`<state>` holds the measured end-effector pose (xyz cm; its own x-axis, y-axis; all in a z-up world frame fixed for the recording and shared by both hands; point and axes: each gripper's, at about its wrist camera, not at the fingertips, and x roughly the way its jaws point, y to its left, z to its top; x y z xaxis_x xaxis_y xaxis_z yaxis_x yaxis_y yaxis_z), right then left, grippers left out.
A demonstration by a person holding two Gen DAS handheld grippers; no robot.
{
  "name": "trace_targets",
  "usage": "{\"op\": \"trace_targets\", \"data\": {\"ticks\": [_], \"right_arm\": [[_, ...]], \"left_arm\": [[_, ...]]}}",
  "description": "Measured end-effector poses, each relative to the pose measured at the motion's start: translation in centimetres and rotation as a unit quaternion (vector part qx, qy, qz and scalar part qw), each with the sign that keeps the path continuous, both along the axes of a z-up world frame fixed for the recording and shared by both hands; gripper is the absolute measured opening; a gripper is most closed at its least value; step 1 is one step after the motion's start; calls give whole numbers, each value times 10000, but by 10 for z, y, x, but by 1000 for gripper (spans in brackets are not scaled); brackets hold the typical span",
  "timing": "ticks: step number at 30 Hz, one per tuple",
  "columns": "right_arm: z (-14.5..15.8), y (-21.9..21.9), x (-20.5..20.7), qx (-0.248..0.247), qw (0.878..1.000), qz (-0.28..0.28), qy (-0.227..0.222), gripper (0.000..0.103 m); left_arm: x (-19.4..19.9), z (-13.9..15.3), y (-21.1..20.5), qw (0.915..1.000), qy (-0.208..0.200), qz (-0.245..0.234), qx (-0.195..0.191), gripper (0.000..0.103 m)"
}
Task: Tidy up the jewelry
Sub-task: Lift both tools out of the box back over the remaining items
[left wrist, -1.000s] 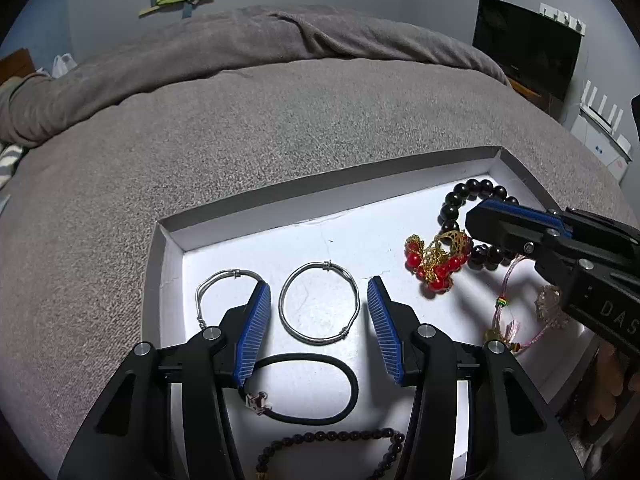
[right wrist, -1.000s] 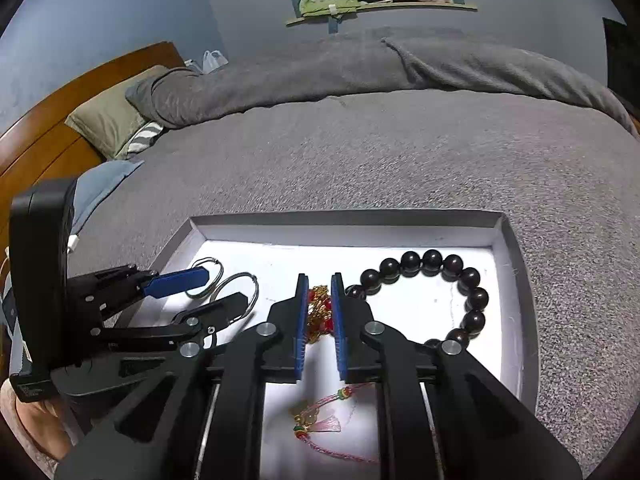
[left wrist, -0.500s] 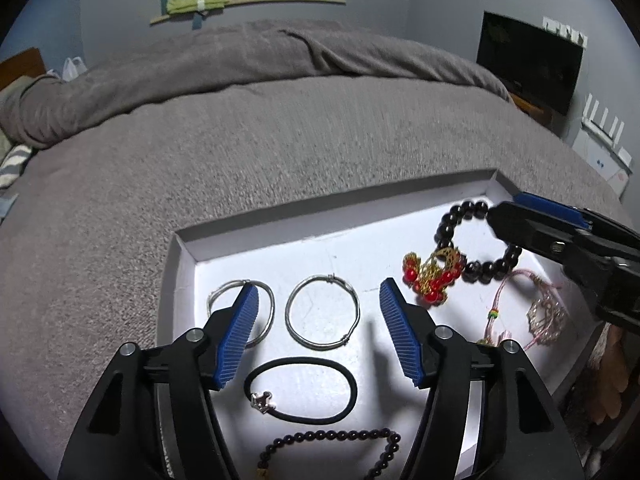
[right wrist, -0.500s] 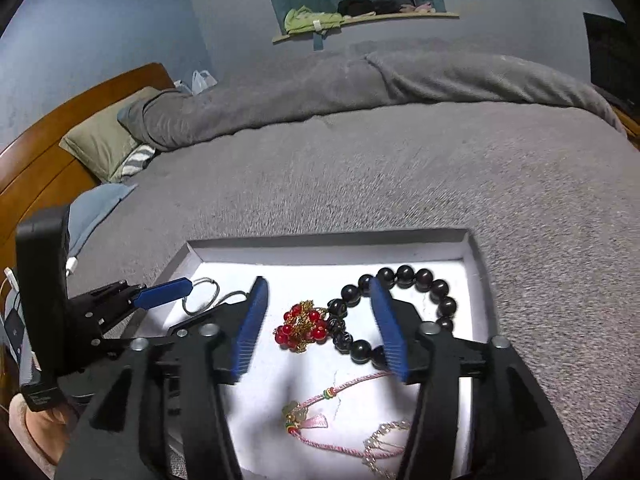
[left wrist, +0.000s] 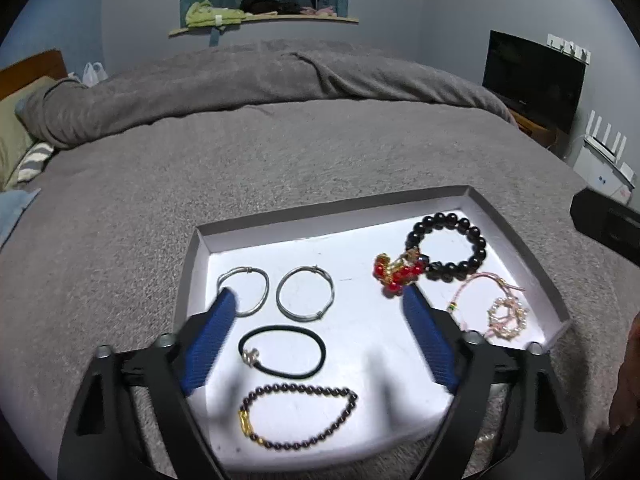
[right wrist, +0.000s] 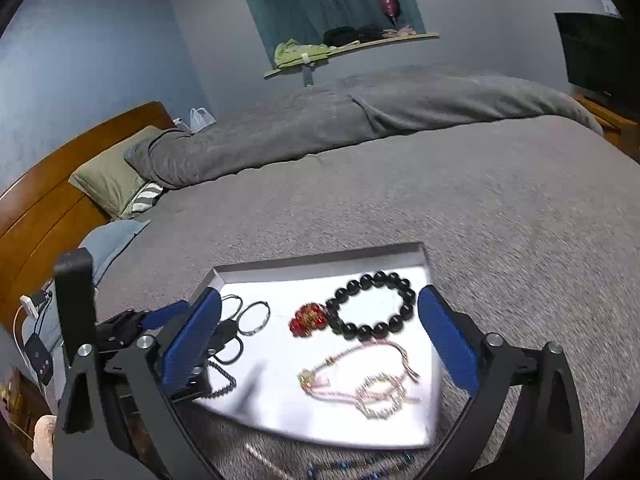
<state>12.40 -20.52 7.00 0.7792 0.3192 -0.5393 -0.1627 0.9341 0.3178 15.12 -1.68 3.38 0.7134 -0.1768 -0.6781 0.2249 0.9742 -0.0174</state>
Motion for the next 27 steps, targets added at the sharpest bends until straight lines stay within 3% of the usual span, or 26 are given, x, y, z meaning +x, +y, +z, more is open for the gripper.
{"op": "trace_targets", "data": {"ticks": [10,27], "right_arm": [[-11,-20,-37,84,9997,-207,86,97],[-34,-52,-85,-301,9983,-491,14,98]], "left_arm": [[-49,1,10,9991,-108,374,-165,92],[-108,-16,-6,9999,-81,67,-12,92]]}}
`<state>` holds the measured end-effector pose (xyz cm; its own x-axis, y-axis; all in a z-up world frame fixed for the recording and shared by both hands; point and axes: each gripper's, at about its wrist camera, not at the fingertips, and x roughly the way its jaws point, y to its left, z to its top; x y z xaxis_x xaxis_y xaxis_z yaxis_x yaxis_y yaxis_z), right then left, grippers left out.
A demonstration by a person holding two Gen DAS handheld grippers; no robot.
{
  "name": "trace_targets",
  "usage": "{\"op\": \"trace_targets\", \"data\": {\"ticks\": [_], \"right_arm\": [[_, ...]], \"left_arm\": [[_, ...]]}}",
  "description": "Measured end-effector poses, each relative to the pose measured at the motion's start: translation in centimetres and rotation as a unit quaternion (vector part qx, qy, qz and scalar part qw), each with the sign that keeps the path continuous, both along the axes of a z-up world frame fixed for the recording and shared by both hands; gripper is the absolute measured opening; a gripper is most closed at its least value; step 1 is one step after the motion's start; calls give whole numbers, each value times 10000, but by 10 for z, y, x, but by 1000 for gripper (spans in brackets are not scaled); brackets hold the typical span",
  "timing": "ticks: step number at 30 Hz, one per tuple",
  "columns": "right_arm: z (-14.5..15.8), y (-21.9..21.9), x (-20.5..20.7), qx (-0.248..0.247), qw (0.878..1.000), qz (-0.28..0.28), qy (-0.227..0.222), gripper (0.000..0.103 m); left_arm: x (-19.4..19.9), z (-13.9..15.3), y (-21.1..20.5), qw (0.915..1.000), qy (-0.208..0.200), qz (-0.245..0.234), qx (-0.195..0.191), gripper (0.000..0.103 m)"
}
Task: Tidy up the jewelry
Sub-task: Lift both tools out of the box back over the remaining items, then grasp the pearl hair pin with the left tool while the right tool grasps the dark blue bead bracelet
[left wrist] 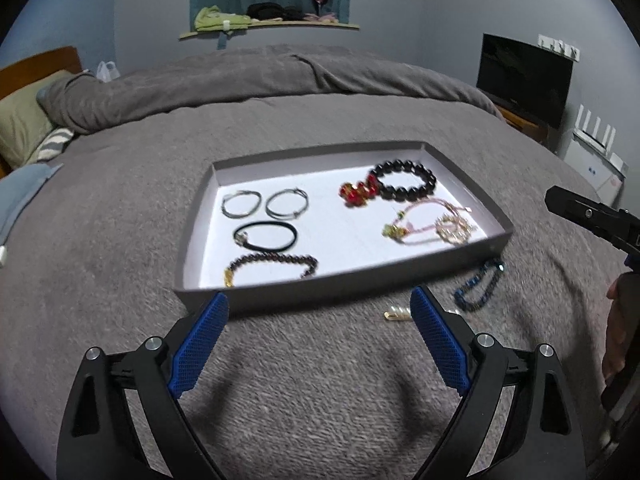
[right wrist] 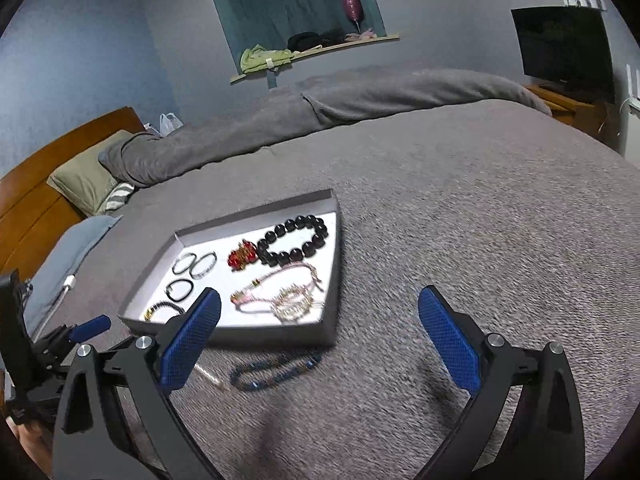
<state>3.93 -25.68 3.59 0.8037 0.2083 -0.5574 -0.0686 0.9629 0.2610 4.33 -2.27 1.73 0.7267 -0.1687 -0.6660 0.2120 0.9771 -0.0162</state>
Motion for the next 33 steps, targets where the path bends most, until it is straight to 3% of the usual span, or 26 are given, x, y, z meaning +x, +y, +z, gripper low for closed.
{"op": "trace_targets", "data": {"ticks": [5,11,17,26,29,31,33], "right_arm": [[-9,-6,-7,-217,9997,26,98,97],[-23,-17,-11,56,9995,15,316,98],[-34,-23,-4,137,9981,-1,597,97],[-33,-19,-4,101,9983,106,571,98],[-33,-16,-4,32,9984,142,553,97],[-33,-14,-4,-21,9985,145,535,97],[-34,-11,-2,-61,9984,156,537,97]], "left_arm": [[-7,-9,-16,9996,95,-281,-3,92],[-9,-23,-37,9968,355,-706,-109,92],[-6,-33,-53,9955,332,-886,11,92],[2,-40,-68,9931,323,-1124,33,92],[5,-41,-67,9926,394,-1145,-88,88],[6,-42,-65,9921,420,-1170,-169,76],[6,-42,-64,9922,425,-1158,-173,71]]}}
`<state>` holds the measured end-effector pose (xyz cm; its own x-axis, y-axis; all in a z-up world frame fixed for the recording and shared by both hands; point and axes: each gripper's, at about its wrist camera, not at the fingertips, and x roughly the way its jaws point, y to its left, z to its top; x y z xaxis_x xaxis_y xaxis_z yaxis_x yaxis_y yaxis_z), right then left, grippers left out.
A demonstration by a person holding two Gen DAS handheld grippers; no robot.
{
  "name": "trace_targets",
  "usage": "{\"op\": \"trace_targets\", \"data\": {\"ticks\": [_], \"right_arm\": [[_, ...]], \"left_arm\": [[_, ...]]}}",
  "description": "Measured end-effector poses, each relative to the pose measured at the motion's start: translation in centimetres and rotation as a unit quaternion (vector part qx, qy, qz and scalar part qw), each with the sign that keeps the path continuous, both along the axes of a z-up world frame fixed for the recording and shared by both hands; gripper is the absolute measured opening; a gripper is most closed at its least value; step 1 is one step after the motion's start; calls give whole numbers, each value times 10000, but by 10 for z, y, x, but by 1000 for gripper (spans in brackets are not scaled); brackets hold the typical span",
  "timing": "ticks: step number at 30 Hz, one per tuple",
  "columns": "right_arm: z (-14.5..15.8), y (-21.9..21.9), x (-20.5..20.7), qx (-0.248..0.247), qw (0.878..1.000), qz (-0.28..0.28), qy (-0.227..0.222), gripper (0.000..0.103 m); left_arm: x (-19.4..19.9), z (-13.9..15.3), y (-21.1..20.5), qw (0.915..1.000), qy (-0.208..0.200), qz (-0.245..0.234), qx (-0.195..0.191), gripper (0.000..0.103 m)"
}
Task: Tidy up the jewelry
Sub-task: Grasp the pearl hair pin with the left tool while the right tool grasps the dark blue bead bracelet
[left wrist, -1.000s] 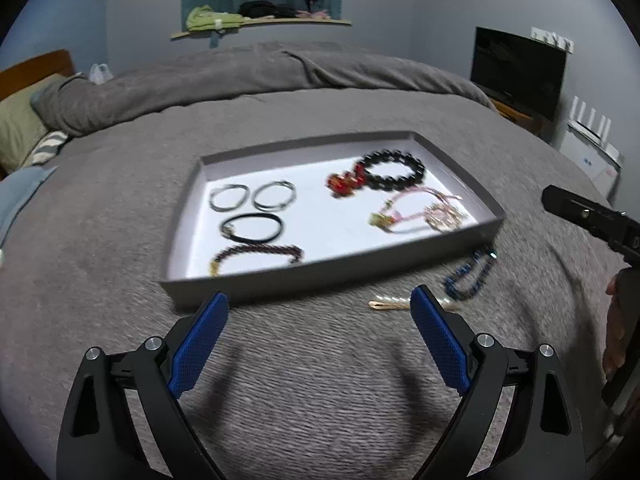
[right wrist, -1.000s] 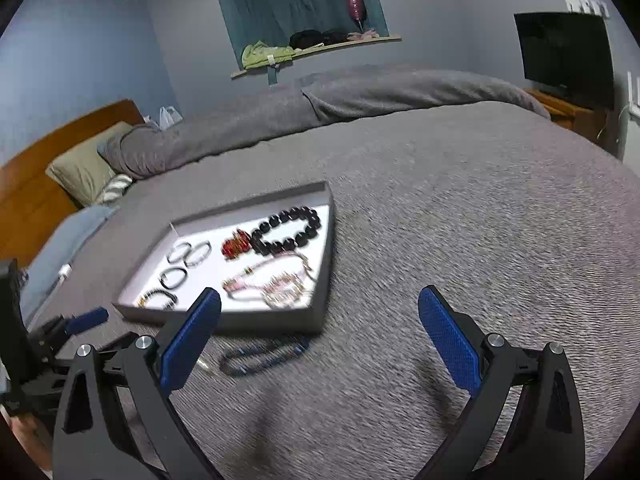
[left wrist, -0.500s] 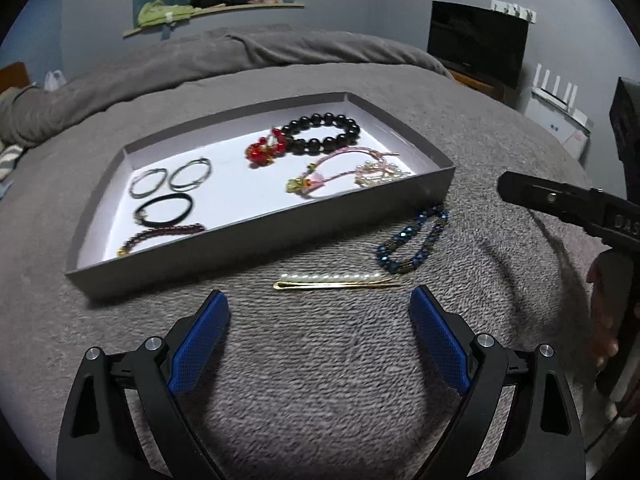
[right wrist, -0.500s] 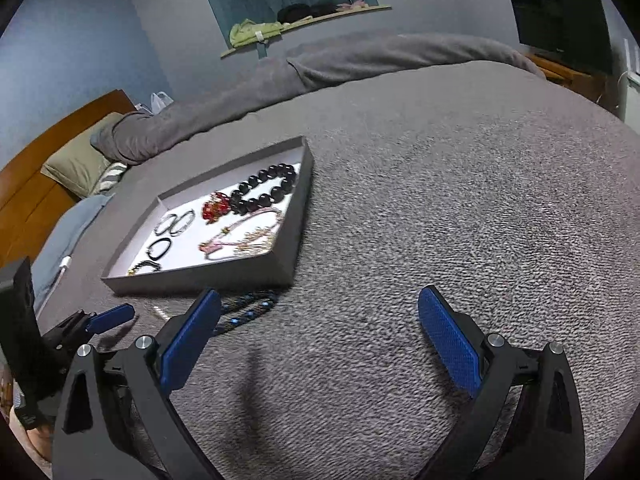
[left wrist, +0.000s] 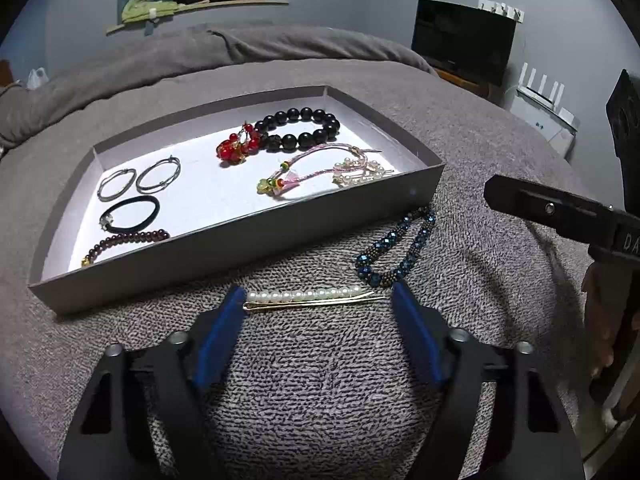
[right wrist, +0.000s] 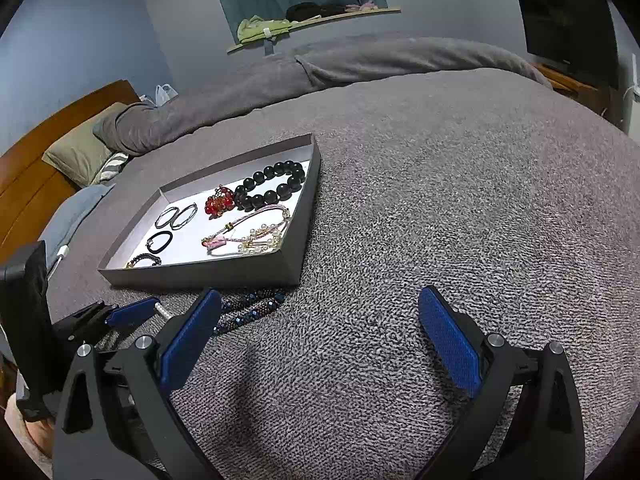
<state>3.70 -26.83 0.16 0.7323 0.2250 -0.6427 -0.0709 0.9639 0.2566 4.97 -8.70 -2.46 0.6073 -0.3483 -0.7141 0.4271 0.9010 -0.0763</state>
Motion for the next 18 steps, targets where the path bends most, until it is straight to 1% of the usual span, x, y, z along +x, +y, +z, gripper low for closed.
{"op": "trace_targets", "data": {"ticks": [5,9,11,12,14,15,17,18], "right_arm": [[-6,6,2,-139,9999,89,32,97],[-11,13,3,-259,9995,176,76,93],[-13,18,3,-346,9992,209,81,87],[-15,22,3,-428,9988,244,81,85],[-16,27,3,-530,9981,301,77,74],[-16,29,4,-557,9979,317,72,71],[-16,32,5,-525,9979,367,90,60],[-16,34,6,-514,9979,383,106,57]], "left_arm": [[-1,1,1,10000,-15,-28,0,71],[-9,5,7,9998,-121,-13,170,71],[-12,8,12,9995,-173,26,245,71],[-14,9,15,9993,-194,64,306,71],[-14,12,25,9987,-212,202,414,71],[-14,13,28,9986,-207,239,412,71],[-13,15,38,9986,-163,350,375,71],[-12,16,43,9985,-144,397,352,71]]}}
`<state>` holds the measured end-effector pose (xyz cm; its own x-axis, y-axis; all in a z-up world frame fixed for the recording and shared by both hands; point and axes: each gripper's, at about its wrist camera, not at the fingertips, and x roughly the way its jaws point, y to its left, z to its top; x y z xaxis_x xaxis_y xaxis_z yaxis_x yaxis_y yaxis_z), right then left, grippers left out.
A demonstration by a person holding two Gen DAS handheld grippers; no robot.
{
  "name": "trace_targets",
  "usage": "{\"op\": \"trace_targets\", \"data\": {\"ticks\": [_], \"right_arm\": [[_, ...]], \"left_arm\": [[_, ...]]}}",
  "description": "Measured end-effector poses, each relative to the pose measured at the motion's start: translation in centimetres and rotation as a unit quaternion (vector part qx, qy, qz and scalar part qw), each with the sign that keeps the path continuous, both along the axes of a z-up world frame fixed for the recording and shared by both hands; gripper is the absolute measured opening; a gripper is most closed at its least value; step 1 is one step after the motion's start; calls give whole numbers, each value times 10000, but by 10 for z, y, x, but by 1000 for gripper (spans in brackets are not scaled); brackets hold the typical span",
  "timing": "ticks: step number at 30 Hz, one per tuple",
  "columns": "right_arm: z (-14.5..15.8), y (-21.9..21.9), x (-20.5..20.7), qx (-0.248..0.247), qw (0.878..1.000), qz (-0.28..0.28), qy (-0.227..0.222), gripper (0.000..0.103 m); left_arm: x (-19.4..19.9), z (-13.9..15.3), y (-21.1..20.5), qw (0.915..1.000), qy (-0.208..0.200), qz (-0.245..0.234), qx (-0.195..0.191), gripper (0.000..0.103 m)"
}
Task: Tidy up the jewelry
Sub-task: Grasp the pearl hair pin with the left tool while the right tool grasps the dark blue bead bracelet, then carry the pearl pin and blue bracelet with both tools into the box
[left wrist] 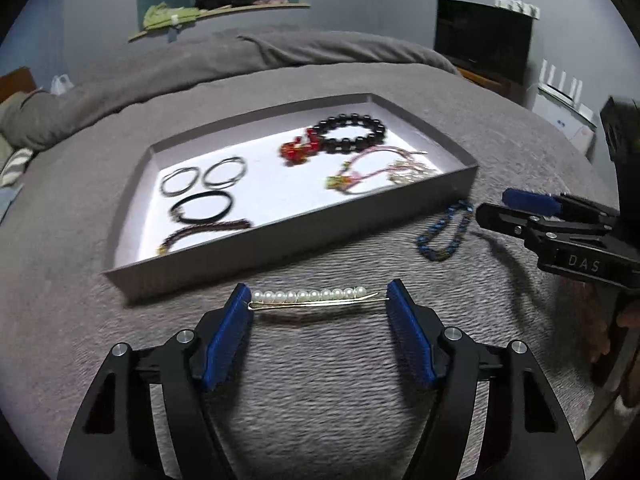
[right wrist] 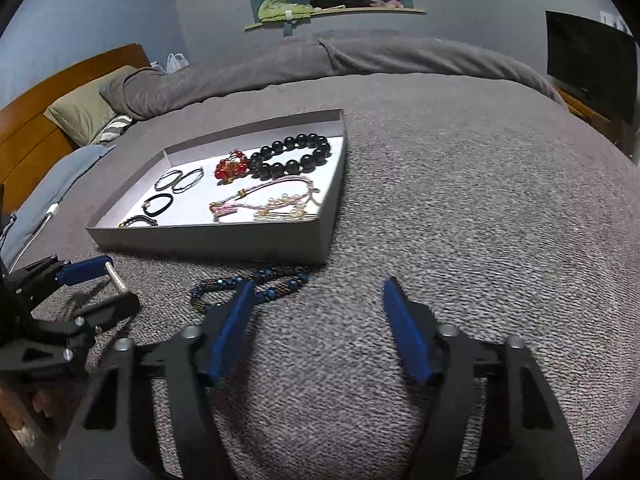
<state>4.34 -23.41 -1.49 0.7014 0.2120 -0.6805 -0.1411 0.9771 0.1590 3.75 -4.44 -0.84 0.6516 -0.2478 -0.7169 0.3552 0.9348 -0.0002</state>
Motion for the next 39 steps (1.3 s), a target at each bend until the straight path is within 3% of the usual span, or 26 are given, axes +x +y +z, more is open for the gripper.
{"op": "trace_targets", "data": {"ticks": [15,16,23,31,39], "right_arm": [[-12,16,16,155,9991,119,388,21],[-12,15,16,215,9988,162,404,10],[-3,16,6,247,9992,243,179,7],[27,29,-19,256,9968,539,-529,7],[51,29,-30,502,9932,650,-820,7]], "left_arm": [[4,-10,5,9997,225,10,13,71],[4,-11,5,9997,224,3,32,71],[2,-9,5,9997,224,-9,28,71],[-12,29,11,9992,-182,-72,-361,71],[-9,43,22,9986,-329,0,-411,71]]}}
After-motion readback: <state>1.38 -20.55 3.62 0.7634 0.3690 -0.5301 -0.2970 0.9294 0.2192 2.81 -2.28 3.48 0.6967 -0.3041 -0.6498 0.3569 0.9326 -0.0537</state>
